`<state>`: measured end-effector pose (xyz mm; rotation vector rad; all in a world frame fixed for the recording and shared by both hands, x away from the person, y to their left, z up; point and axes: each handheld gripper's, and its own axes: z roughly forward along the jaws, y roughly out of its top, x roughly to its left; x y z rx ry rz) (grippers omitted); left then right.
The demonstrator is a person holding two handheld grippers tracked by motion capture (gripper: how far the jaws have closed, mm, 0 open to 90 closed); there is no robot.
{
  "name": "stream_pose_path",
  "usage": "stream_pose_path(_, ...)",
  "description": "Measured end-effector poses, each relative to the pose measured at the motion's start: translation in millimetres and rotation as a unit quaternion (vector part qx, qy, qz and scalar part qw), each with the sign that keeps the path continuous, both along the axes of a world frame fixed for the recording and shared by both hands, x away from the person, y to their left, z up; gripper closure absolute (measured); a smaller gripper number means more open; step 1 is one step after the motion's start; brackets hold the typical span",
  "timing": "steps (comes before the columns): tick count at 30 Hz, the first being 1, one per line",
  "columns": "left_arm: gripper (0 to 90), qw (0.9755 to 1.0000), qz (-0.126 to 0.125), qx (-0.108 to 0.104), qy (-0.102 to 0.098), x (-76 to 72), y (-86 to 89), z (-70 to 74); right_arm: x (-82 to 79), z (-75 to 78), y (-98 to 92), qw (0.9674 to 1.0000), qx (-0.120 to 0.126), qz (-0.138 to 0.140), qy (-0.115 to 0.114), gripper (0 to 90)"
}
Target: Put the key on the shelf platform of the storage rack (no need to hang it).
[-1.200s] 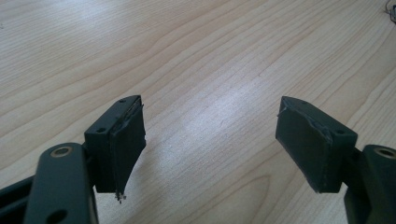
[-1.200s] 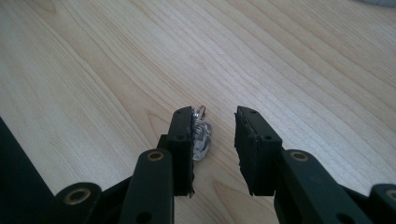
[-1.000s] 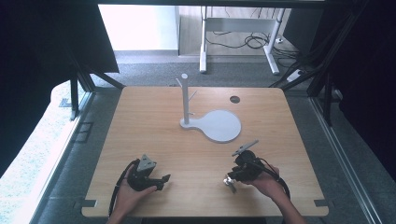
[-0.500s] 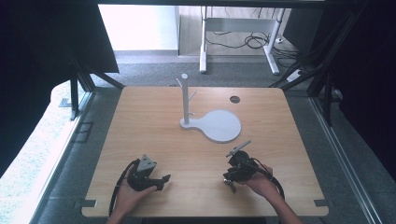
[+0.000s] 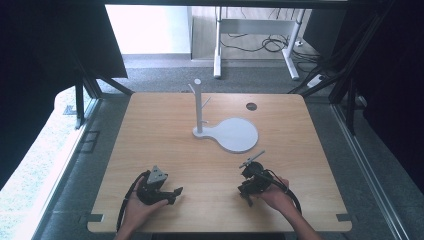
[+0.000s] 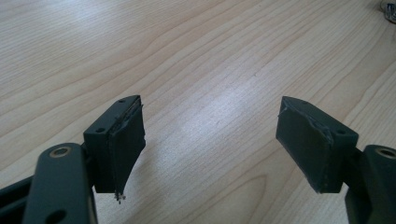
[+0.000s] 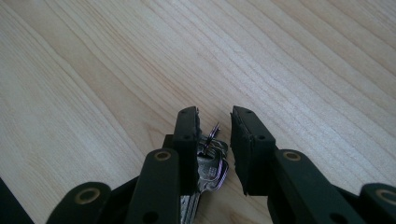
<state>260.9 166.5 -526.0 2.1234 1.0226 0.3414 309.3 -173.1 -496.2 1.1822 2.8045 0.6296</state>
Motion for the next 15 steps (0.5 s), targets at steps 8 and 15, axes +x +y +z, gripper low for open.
stream_pose_path(8,24.0,1.0000,-0.003,0.001,0.000,-0.3,-0.8,0.0,1.6,-0.2,1.7,0.9999,-0.004,-0.003,0.010,75.2)
stream_pose_path(15,23.9,1.0000,-0.003,0.001,0.000,-0.3,-0.8,0.1,5.2,0.2,2.9,0.9998,-0.005,-0.004,0.019,78.1)
